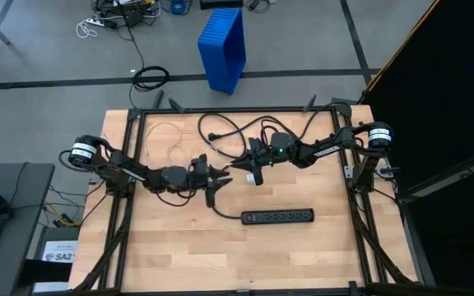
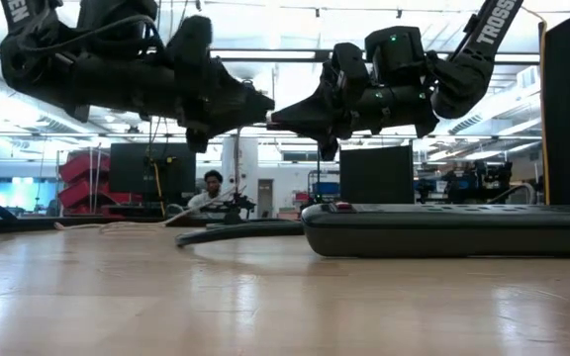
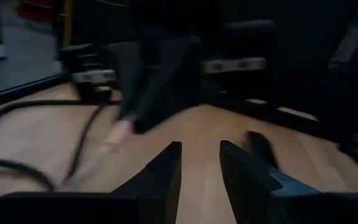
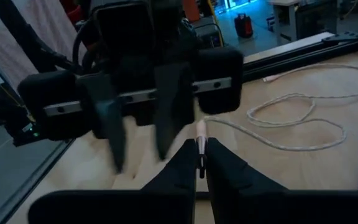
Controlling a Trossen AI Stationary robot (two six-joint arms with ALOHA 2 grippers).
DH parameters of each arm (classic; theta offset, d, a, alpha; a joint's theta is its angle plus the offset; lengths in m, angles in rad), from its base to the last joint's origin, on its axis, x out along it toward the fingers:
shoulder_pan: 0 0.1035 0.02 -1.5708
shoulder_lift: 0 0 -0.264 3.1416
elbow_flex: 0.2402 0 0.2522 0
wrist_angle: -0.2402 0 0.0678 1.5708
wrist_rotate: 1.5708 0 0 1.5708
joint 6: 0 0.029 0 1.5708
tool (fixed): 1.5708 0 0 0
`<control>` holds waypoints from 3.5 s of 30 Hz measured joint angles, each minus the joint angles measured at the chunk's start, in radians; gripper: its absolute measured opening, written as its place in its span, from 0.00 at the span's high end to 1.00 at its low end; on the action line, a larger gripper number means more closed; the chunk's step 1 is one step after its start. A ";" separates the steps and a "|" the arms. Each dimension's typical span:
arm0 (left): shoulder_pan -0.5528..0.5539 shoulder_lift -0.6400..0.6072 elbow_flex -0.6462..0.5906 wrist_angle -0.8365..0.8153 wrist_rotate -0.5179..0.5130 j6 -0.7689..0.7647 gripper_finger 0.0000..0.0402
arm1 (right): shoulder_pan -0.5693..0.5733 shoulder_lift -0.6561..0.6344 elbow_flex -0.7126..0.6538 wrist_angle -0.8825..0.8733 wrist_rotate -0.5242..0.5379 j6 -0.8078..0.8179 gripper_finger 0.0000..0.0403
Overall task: Insert USB
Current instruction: Insert the pink charger cable into the white charger adapter
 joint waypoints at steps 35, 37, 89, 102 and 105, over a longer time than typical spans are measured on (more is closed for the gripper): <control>0.061 0.205 -0.048 0.414 0.022 -0.002 0.77 | 0.067 0.000 0.001 0.112 0.060 -0.095 1.00; 0.061 0.202 -0.048 0.416 0.051 0.010 0.77 | 0.067 0.000 0.001 0.101 0.058 -0.110 1.00; 0.061 0.122 -0.050 0.346 0.052 0.101 0.73 | 0.073 0.000 0.001 0.043 0.007 -0.153 1.00; 0.061 0.122 -0.040 0.363 0.062 0.107 0.94 | 0.073 0.000 0.001 0.045 0.006 -0.152 1.00; 0.062 0.122 -0.020 0.337 0.091 0.116 0.98 | 0.073 0.000 -0.001 0.042 -0.001 -0.152 1.00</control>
